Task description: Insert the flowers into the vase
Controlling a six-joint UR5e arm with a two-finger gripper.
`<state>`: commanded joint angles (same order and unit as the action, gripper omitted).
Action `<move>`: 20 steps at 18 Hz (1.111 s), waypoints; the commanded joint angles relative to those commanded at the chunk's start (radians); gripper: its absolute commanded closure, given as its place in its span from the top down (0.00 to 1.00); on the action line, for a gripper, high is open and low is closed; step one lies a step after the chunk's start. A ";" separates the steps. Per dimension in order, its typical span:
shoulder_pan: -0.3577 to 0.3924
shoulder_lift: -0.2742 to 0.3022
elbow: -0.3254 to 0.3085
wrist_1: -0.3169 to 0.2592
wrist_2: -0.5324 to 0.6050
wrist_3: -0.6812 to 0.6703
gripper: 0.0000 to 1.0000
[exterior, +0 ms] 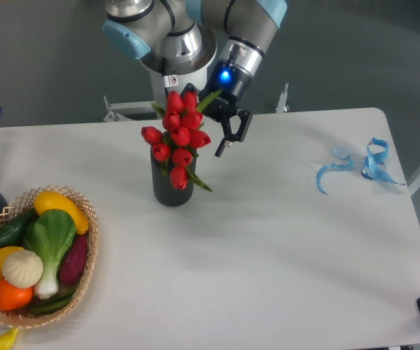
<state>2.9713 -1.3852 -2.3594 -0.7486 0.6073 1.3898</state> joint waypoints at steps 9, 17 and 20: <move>0.087 -0.002 0.037 -0.002 0.072 0.000 1.00; 0.094 -0.023 0.201 -0.009 0.431 0.032 1.00; 0.066 -0.054 0.258 -0.020 0.551 0.046 1.00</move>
<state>3.0375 -1.4387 -2.1018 -0.7684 1.1578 1.4358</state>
